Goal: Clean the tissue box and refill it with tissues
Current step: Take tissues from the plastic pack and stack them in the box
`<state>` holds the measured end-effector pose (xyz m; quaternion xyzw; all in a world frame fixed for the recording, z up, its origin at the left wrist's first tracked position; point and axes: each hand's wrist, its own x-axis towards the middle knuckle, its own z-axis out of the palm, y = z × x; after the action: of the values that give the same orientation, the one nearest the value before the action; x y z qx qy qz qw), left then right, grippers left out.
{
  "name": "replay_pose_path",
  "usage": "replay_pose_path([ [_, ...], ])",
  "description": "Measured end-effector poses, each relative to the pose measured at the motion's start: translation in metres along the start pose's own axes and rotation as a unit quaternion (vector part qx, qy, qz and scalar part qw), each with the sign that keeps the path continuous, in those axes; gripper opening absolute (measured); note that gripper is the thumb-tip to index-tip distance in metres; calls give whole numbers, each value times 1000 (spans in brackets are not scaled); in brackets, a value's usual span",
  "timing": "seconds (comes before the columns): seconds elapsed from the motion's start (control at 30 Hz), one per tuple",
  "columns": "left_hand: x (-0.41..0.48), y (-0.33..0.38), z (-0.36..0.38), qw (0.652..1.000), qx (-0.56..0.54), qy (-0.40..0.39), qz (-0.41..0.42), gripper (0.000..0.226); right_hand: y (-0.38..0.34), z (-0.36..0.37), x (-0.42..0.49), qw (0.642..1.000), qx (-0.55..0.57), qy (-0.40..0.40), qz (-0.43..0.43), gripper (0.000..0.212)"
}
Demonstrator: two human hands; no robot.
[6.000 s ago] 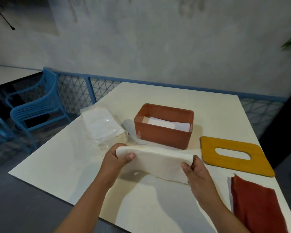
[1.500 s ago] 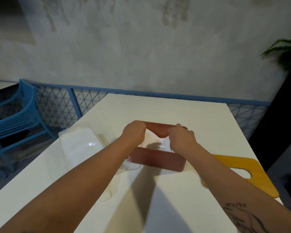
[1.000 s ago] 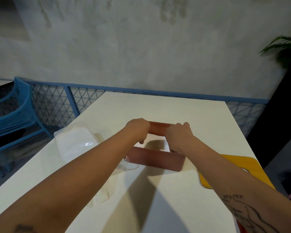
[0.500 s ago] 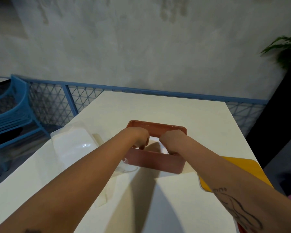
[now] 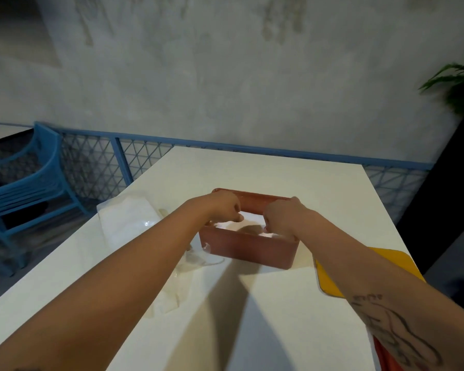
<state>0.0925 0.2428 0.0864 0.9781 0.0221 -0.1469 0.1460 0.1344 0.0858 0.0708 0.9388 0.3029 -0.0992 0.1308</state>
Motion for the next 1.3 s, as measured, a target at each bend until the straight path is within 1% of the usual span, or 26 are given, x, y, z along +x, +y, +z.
replay_pose_path([
  [0.07, -18, 5, -7, 998, -31, 53, 17, 33, -5, -3, -7, 998, 18, 54, -1, 23],
  [0.17, -45, 5, -13, 989, -67, 128, 28, 34, -18, -14, -24, 991, 74, 114, -25, 25],
  [0.27, -69, -7, -8, 979, -92, 181, 14, 32, -39, -17, -39, 973, 117, 189, -59, 19],
  [0.33, -84, -17, 0, 970, -113, 216, -2, 28, -53, -15, -43, 961, 118, 238, -82, 19],
  [0.4, -100, -31, 12, 954, -134, 266, -19, 24, -70, -11, -47, 952, 116, 264, -106, 20],
  [0.53, -126, -61, 45, 907, -174, 379, -65, 18, -103, 2, -50, 936, 141, 278, -164, 20],
  [0.63, -143, -77, 71, 868, -194, 447, -99, 20, -122, 17, -48, 939, 125, 260, -189, 28],
  [0.7, -154, -84, 85, 848, -188, 484, -107, 26, -134, 23, -46, 941, 129, 241, -201, 30],
  [0.77, -163, -89, 99, 832, -182, 511, -115, 37, -144, 29, -44, 942, 129, 220, -216, 31],
  [0.87, -172, -93, 119, 819, -183, 524, -146, 61, -157, 33, -42, 944, 135, 190, -233, 35],
  [0.93, -173, -95, 131, 823, -176, 515, -164, 76, -163, 33, -43, 944, 149, 179, -233, 37],
  [1.03, -170, -98, 139, 834, -182, 487, -185, 92, -170, 30, -45, 935, 188, 191, -232, 42],
  [1.1, -165, -99, 141, 833, -222, 466, -201, 97, -174, 24, -46, 926, 197, 207, -248, 46],
  [1.2, -156, -103, 143, 812, -310, 441, -224, 97, -178, 12, -46, 916, 201, 226, -264, 47],
  [1.3, -150, -107, 145, 796, -367, 424, -227, 97, -181, 6, -45, 917, 237, 222, -231, 42],
])
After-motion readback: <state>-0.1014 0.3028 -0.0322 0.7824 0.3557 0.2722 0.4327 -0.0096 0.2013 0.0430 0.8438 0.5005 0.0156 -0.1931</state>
